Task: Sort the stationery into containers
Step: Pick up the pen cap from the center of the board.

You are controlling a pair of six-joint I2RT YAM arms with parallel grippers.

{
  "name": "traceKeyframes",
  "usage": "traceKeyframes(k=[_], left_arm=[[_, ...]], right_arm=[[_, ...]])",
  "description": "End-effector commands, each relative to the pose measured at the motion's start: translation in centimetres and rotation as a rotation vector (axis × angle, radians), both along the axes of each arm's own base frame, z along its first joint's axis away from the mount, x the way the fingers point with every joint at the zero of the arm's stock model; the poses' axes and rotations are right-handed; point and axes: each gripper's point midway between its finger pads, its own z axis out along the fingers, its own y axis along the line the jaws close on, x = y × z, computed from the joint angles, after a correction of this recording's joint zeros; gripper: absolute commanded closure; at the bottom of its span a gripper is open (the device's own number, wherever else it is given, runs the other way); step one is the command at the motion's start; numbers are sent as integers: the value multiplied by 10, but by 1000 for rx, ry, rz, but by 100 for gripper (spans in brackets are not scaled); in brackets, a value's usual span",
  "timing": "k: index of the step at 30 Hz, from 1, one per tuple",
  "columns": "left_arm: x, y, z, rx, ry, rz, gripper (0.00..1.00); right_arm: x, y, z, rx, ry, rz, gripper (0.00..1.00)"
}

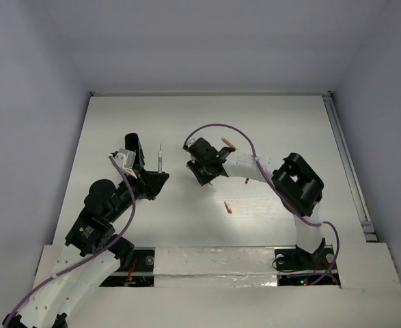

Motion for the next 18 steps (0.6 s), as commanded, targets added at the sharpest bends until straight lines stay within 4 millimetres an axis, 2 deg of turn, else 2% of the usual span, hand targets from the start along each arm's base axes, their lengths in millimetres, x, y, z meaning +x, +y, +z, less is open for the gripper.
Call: traceKeyframes(k=[1,8,16,18], left_arm=[[2,0,15,-14,-55,-1,100],[1,1,17,-16,-59,5,100],[2,2,17,-15,-61,9,100],[2,2,17,-16,-60,9,100]], right_arm=[[2,12,5,-6,-17,25,66],[1,14,-3,-54,-18,18,69],[-1,9,-11,-77,-7,10,66],[-2,10,-11,-75,-2,11,69]])
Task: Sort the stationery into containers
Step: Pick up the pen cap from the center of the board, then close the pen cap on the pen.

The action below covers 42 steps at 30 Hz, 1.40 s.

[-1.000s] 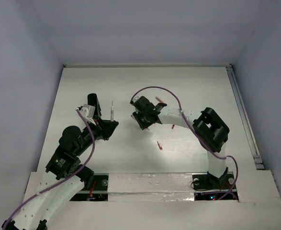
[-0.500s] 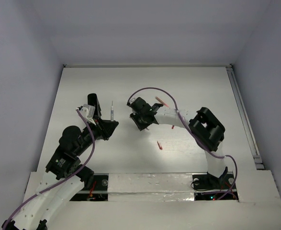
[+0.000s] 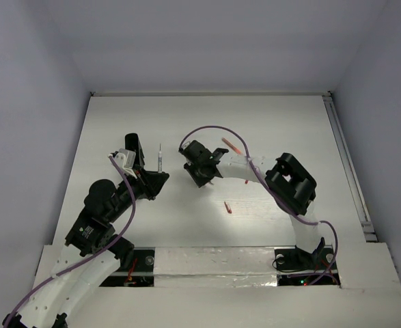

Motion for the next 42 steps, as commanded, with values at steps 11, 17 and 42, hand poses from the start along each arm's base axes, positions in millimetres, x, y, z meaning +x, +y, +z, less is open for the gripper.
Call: traceKeyframes(k=[11,17,42], left_arm=[[2,2,16,-18,-52,15,100],[4,0,12,-14,-41,9,100],[6,-6,1,-8,-1,-12,100]], right_arm=[[1,18,50,151,-58,-1,100],[13,34,135,406,-222,-48,100],[0,57,383,1325,-416,-37,100]])
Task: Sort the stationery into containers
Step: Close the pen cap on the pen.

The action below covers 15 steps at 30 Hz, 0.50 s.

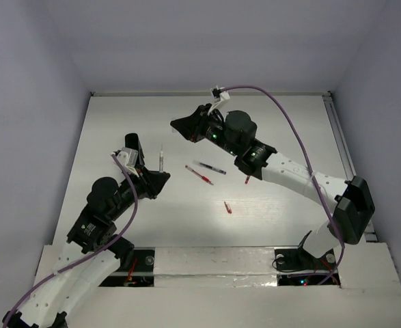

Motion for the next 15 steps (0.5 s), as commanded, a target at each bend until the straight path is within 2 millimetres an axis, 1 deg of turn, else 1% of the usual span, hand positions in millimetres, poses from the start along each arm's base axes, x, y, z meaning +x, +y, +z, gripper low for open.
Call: traceKeyframes(k=[1,6,9,11,15], left_arm=[[3,-5,6,-18,-20,-16,100],[3,-5,5,-16,-20,-18,100],[3,-6,4,-16,-16,-21,100],[3,-6,5,-19,-15,-17,100],[4,-5,4,-18,-16,-13,100]], right_arm=[[-16,-2,41,133,-60,59,100],[-27,9,48,184,-36,150,100],[-27,14,47,203,-29,173,100],[-25,17,42,202,-19,174,100],[-28,21,36,204,-6,199,100]])
